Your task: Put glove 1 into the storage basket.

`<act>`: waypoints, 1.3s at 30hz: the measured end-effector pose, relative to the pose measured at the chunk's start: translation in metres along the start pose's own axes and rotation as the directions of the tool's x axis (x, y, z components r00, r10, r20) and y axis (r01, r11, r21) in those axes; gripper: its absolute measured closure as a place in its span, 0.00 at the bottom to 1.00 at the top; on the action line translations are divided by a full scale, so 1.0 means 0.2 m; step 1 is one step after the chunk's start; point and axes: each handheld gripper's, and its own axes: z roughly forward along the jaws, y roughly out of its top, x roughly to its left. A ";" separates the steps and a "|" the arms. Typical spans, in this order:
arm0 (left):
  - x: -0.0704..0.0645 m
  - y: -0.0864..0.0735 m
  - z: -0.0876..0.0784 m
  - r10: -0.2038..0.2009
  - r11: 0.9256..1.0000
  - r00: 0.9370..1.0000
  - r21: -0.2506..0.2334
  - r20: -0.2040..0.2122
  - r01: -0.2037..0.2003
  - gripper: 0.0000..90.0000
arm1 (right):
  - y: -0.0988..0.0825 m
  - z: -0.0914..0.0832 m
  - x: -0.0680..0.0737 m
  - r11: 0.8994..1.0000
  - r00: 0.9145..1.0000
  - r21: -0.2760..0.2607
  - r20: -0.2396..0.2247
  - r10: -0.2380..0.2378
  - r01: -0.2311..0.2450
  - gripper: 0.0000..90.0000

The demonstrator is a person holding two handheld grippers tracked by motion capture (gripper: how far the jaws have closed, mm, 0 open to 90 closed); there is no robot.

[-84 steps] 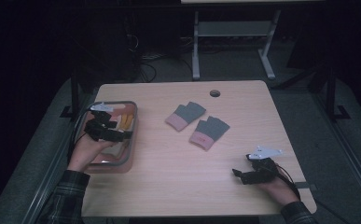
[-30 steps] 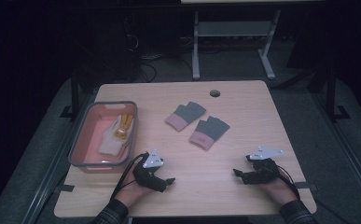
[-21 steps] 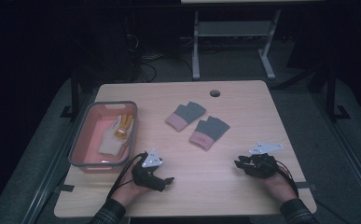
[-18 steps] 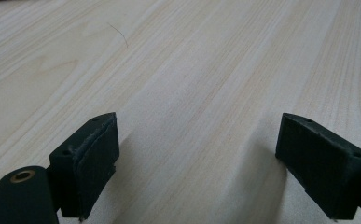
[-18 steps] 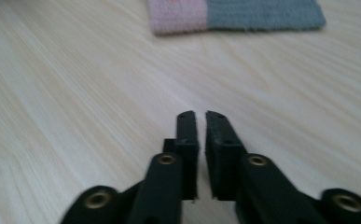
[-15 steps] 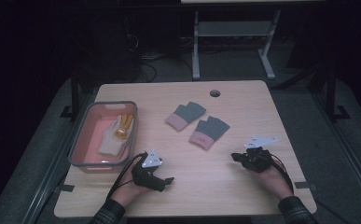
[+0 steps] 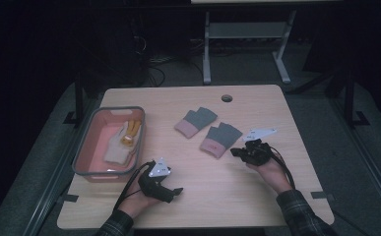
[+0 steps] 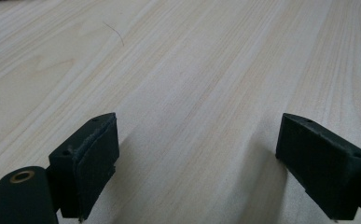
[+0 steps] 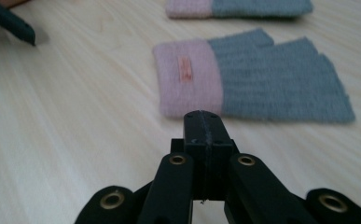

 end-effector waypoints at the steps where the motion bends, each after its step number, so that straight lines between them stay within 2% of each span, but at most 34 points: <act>1: 0.00 0.00 0.00 0.001 1.000 1.000 0.000 0.002 -0.001 0.14 | 0.02 0.01 0.00 1.000 1.000 -0.012 -0.005 0.001 -0.001 1.00; 4: 0.00 0.00 0.00 0.003 1.000 1.000 0.000 0.004 -0.003 0.14 | 0.07 0.07 -0.01 1.000 1.000 -0.007 -0.003 -0.001 0.001 1.00; 6: 0.00 0.00 0.00 0.004 1.000 1.000 -0.001 0.005 -0.004 0.14 | 0.09 0.10 -0.02 1.000 1.000 -0.023 -0.011 0.015 -0.015 1.00; 7: 0.00 0.00 0.00 0.003 1.000 1.000 -0.001 0.004 -0.003 0.14 | 0.10 0.12 -0.02 1.000 1.000 -0.014 -0.013 0.020 -0.020 1.00; 10: 0.00 0.00 0.00 0.002 1.000 1.000 -0.001 0.004 -0.002 0.14 | 0.13 0.18 -0.03 1.000 1.000 0.001 -0.006 0.009 -0.009 1.00; 12: 0.00 0.00 0.00 0.002 1.000 1.000 -0.001 0.006 -0.002 0.14 | 0.14 0.22 -0.03 1.000 1.000 -0.013 -0.001 0.006 -0.006 1.00; 18: 0.01 0.00 0.00 0.010 1.000 1.000 0.001 0.014 -0.010 0.14 | 0.19 0.31 -0.03 1.000 1.000 0.017 -0.007 -0.012 0.012 1.00; 23: 0.01 0.00 0.00 0.021 1.000 1.000 0.000 0.022 -0.021 0.14 | 0.16 0.39 -0.05 0.999 1.000 0.032 -0.021 0.006 -0.005 1.00; 24: 0.01 0.00 0.00 0.022 1.000 1.000 0.001 0.022 -0.022 0.14 | 0.16 0.39 -0.05 0.999 0.999 0.029 -0.031 0.026 -0.025 1.00; 32: 0.01 0.00 0.00 0.022 1.000 1.000 0.001 0.022 -0.022 0.14 | 0.15 0.37 -0.04 0.998 1.000 0.060 -0.026 0.008 -0.007 1.00; 39: 0.01 0.00 -0.01 0.022 1.000 1.000 0.001 0.022 -0.022 0.14 | 0.08 0.29 0.00 0.998 1.000 0.060 -0.029 -0.001 0.002 1.00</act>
